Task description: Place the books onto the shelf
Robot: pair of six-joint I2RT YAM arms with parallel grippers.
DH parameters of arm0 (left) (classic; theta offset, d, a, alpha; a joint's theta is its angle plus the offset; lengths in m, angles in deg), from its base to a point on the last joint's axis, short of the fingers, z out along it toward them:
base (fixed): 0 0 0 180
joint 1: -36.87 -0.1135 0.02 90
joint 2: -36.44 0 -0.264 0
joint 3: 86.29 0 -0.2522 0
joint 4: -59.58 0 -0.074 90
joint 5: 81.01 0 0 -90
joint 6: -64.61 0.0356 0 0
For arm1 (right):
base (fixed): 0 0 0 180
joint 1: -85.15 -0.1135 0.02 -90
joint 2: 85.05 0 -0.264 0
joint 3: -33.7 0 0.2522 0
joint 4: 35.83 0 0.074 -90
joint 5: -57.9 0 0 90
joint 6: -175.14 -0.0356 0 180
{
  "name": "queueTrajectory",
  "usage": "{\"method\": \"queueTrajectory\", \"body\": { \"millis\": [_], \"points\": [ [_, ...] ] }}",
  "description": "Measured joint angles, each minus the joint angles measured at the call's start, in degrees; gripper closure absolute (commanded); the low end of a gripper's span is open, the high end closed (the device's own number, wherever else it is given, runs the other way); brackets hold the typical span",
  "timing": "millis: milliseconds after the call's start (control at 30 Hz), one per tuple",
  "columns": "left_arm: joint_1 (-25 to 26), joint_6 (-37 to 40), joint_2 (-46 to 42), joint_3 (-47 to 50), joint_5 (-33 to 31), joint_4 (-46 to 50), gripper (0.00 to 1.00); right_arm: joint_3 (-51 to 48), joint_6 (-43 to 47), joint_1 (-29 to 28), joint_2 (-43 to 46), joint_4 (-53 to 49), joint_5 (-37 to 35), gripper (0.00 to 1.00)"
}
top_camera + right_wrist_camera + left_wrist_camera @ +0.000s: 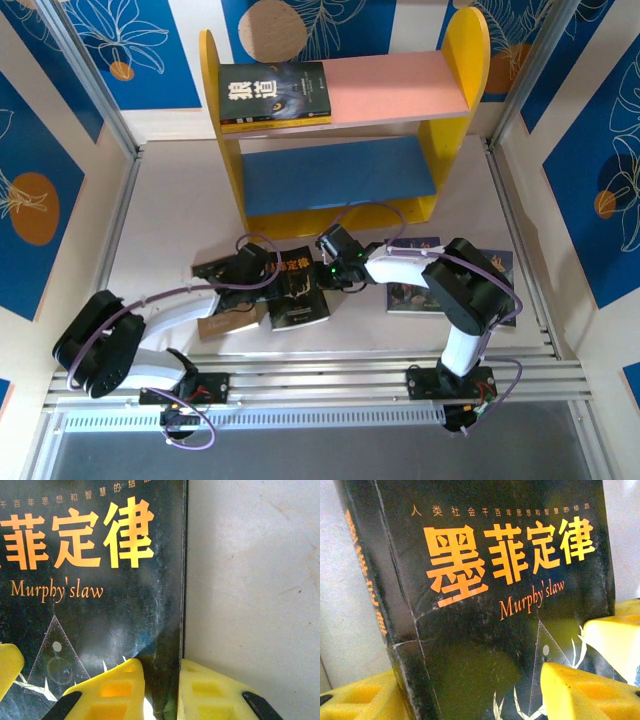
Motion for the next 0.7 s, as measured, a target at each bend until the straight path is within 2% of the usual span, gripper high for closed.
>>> {"method": "queueTrajectory", "body": {
  "millis": [233, 467, 700],
  "points": [
    [0.00, -0.02, -0.63, 0.26, 0.02, -0.09, 0.43, 0.02, 0.00, 0.00, -0.04, -0.07, -0.02, 0.89],
    [0.00, 0.39, -2.27, 0.31, 0.00, 0.00, 0.55, 0.02, 0.00, 0.00, -0.04, -0.09, 0.00, 0.89],
    [-0.04, 0.42, -2.80, 0.35, 0.07, -0.17, 0.59, 0.02, 0.02, 0.22, -0.02, -0.09, 0.37, 0.88]
  ]
}}
